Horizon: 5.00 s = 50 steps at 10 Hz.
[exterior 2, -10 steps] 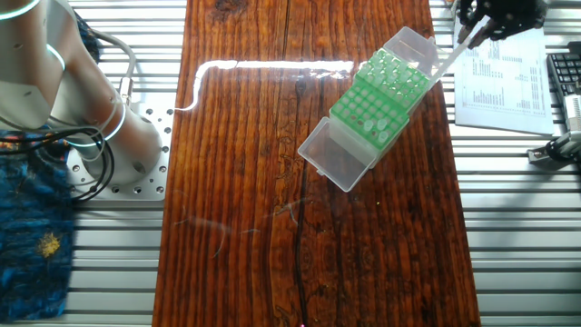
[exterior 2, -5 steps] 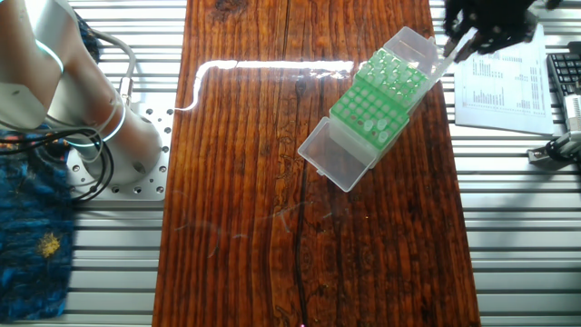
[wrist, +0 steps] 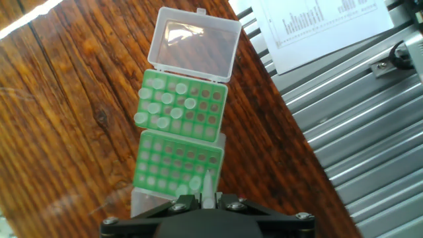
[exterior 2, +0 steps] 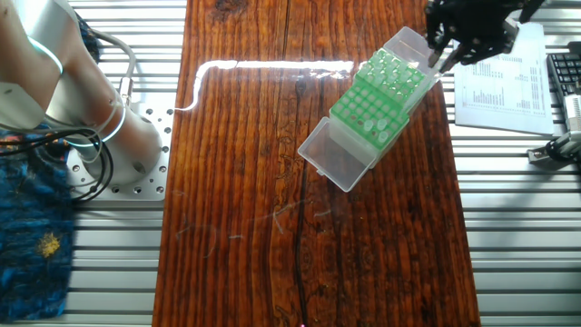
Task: Transfer all large pipette tips from one holder to another
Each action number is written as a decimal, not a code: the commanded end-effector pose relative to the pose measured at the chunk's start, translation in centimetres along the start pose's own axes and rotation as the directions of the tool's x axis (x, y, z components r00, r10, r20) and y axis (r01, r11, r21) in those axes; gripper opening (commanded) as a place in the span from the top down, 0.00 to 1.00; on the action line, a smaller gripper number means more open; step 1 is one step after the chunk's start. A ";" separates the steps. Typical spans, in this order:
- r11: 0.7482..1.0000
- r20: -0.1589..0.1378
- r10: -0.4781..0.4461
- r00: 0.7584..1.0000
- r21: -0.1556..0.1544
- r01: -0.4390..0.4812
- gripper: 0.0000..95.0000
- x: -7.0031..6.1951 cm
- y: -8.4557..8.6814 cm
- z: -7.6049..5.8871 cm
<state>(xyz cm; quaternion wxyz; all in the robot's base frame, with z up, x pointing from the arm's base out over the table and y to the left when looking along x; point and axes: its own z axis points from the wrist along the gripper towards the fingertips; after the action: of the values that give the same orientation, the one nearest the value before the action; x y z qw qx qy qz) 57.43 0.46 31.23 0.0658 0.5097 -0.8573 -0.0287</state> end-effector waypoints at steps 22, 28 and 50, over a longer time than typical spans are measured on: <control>0.999 0.022 -0.004 1.000 0.042 0.003 1.00 1.1 -0.3 3.5; 0.999 0.017 -0.009 1.000 0.043 0.008 0.80 1.0 -0.3 3.9; 0.797 0.081 0.601 0.795 0.015 -0.604 0.80 -9.3 1.7 11.0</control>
<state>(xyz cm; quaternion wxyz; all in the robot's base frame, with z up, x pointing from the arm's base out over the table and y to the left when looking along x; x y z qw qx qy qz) 58.75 9.30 19.77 0.0327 0.2046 -0.9783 -0.0079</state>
